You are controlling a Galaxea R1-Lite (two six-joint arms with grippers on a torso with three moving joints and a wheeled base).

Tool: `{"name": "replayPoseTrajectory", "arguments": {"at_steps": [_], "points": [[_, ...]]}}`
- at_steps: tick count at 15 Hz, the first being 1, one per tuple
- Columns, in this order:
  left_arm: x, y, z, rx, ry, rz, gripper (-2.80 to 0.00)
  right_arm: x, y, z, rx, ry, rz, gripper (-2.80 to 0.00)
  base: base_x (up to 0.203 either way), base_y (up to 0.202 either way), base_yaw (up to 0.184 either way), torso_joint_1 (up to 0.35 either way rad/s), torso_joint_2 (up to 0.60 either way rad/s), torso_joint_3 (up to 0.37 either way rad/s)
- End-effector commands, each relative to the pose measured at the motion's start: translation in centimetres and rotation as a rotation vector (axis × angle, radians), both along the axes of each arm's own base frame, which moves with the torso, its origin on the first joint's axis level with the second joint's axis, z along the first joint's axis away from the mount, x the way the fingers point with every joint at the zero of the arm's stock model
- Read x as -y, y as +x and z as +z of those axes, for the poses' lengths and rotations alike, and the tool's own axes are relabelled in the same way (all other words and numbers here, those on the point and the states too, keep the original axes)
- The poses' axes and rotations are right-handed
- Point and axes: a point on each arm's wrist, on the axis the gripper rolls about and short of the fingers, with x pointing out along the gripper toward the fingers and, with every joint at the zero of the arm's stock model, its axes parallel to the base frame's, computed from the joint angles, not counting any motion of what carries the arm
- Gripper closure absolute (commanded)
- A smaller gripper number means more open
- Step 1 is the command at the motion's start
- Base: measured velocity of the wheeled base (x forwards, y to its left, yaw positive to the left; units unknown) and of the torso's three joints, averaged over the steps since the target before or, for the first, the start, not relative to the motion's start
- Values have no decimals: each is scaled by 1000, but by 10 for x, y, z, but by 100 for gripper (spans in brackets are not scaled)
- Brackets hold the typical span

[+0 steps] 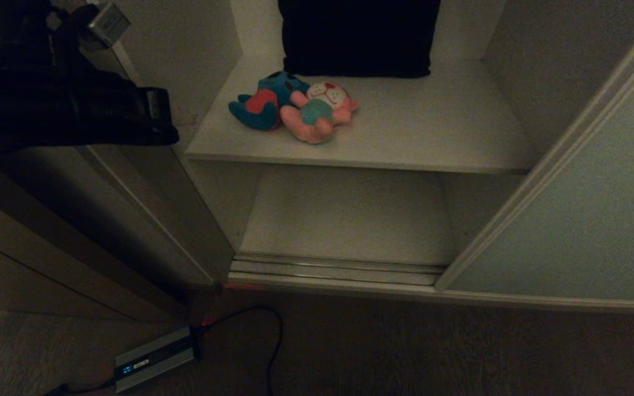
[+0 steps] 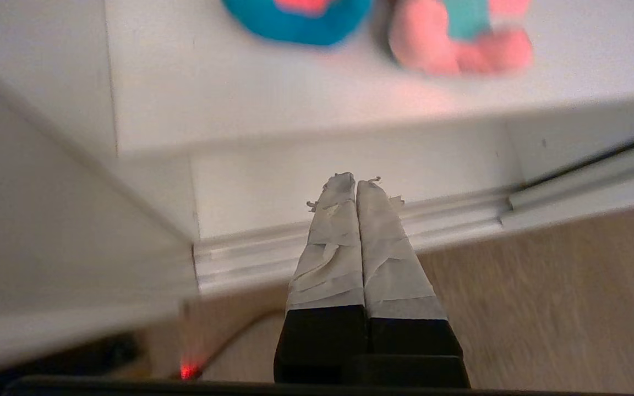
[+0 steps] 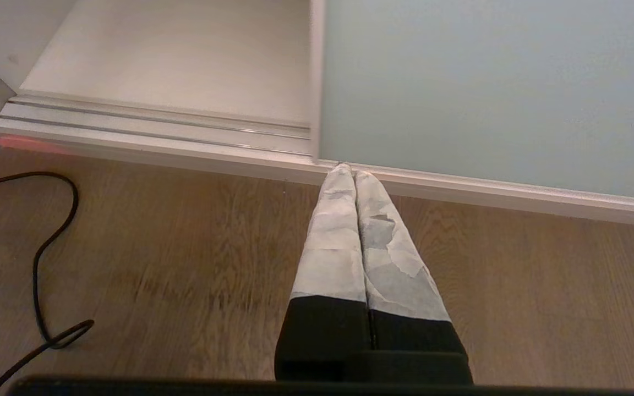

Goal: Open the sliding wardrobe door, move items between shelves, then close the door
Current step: Open the door

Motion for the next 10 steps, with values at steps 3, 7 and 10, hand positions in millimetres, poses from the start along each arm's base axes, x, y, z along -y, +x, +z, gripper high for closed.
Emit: {"name": "replayPoseTrajectory", "arguments": {"at_steps": [3, 7, 10], "points": [[8, 54, -5, 58, -5, 81, -280, 0, 0, -1, -4, 0, 0, 0, 0, 0, 0, 0, 0, 0], [19, 83, -7, 103, -11, 71, -280, 0, 0, -1, -4, 0, 0, 0, 0, 0, 0, 0, 0, 0], [23, 110, -18, 96, -16, 79, -280, 0, 0, -1, -4, 0, 0, 0, 0, 0, 0, 0, 0, 0]]}}
